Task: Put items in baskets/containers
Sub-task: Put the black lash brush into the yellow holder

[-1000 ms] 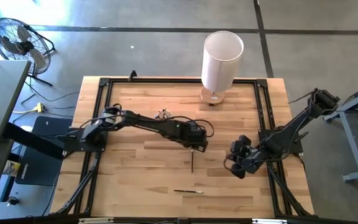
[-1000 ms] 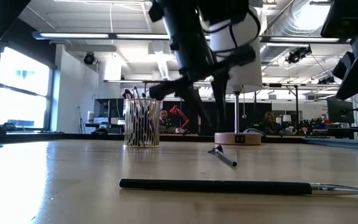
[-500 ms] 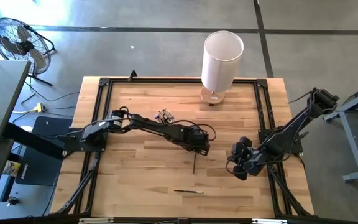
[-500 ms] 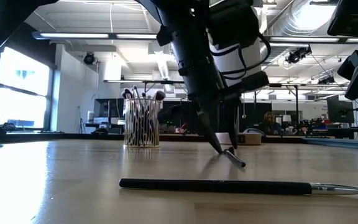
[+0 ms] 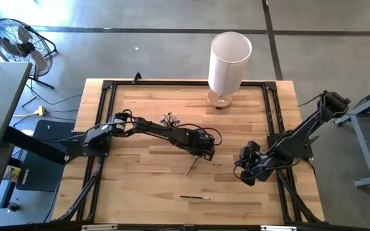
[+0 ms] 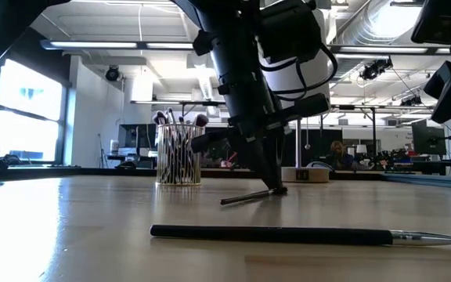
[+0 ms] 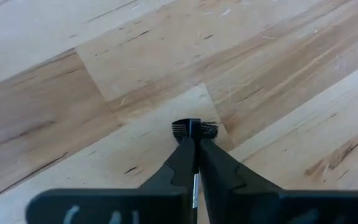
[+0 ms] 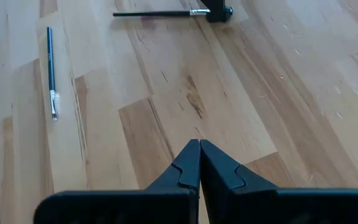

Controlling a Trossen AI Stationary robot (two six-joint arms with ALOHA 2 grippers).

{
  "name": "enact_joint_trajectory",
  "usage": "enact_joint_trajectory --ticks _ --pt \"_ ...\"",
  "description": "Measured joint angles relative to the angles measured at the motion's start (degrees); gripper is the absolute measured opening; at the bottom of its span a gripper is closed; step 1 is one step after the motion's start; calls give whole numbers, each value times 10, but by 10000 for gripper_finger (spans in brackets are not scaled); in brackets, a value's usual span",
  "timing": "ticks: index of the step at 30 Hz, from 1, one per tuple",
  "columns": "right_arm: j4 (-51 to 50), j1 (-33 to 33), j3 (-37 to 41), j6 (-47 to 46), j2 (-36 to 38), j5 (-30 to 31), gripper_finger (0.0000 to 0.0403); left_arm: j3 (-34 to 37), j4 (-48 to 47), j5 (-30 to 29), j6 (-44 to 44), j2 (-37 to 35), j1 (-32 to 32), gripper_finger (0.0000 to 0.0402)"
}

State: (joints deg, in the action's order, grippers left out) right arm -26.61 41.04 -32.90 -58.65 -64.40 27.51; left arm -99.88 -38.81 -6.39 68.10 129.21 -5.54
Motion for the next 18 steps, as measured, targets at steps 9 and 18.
enact_joint_trajectory --ticks 9,18 --pt "12 0 0 -1 0 15 2 2 -8 17 -33 -10 -4 1" --pt "12 0 0 -15 0 29 1 4 -41 -29 -47 -46 -28 0"
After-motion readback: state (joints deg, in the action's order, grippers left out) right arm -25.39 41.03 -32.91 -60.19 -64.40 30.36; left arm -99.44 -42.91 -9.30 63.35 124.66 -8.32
